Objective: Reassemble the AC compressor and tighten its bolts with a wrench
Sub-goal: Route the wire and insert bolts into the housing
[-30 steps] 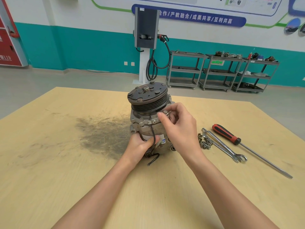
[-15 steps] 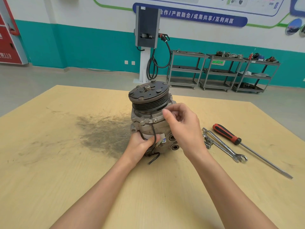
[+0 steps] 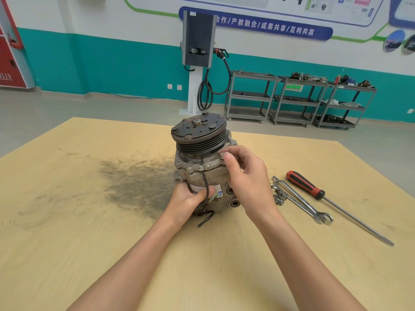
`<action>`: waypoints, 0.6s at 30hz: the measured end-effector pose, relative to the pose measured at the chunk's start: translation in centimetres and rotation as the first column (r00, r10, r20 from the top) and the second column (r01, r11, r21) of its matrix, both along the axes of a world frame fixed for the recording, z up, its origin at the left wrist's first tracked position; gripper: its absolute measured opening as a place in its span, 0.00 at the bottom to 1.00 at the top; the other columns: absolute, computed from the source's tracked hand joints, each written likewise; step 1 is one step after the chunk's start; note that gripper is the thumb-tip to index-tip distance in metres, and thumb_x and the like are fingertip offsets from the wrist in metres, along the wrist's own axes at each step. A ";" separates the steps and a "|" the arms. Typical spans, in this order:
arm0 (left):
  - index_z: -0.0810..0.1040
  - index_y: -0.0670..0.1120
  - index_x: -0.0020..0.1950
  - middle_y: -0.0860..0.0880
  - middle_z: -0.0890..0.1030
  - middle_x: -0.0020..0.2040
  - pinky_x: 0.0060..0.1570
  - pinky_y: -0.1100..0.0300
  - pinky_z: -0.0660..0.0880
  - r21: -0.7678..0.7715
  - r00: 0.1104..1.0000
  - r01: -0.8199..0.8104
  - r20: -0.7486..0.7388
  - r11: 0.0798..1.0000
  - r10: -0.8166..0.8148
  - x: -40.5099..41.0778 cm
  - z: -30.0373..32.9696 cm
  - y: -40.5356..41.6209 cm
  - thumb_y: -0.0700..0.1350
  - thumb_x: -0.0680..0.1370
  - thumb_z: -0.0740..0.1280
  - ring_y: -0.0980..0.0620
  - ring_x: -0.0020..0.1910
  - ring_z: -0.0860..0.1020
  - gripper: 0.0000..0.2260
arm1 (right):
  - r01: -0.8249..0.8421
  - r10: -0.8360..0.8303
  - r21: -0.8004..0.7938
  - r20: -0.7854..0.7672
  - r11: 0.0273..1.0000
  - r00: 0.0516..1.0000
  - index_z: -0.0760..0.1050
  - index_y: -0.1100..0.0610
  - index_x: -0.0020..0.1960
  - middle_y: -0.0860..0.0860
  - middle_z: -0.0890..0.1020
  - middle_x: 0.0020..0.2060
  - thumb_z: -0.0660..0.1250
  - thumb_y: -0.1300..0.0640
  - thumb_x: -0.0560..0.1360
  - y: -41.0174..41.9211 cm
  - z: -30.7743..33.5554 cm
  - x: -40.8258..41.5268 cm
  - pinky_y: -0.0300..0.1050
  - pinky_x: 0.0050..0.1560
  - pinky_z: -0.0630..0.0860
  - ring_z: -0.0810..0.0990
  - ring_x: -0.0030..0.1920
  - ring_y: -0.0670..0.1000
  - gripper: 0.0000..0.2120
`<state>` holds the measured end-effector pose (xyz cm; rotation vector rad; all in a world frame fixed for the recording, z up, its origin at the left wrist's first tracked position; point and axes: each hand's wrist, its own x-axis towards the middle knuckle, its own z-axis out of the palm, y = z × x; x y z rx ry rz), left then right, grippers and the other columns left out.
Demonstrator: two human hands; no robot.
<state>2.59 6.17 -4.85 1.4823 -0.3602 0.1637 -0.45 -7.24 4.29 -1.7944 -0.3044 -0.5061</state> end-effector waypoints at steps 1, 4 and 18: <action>0.80 0.48 0.57 0.58 0.85 0.52 0.55 0.68 0.73 -0.001 1.000 0.001 -0.001 1.000 -0.001 0.0 0.0 0.0 0.45 0.72 0.69 0.60 0.57 0.81 0.14 | -0.004 0.004 -0.012 -0.001 1.000 1.000 0.78 0.51 0.48 0.43 0.80 0.38 0.65 0.59 0.79 -0.1 0.0 0.0 0.42 0.42 0.76 0.77 0.39 0.37 0.05; 0.80 0.48 0.56 0.59 0.85 0.51 0.54 0.70 0.73 0.000 1.000 0.009 0.000 1.000 -0.009 -0.1 0.1 0.0 0.45 0.72 0.68 0.61 0.56 0.81 0.13 | 0.045 -0.045 -0.023 0.013 0.999 0.999 0.74 0.53 0.45 0.46 0.76 0.32 0.70 0.58 0.76 0.2 -0.1 0.3 0.38 0.36 0.72 0.72 0.32 0.41 0.04; 0.80 0.48 0.56 0.58 0.85 0.52 0.56 0.68 0.73 0.007 1.000 -0.006 -0.014 1.000 0.006 -0.3 0.4 0.0 0.45 0.72 0.68 0.61 0.56 0.80 0.13 | 0.077 -0.076 -0.057 0.030 0.995 0.997 0.74 0.53 0.42 0.49 0.74 0.29 0.71 0.57 0.75 0.4 0.1 0.5 0.40 0.35 0.70 0.69 0.30 0.42 0.07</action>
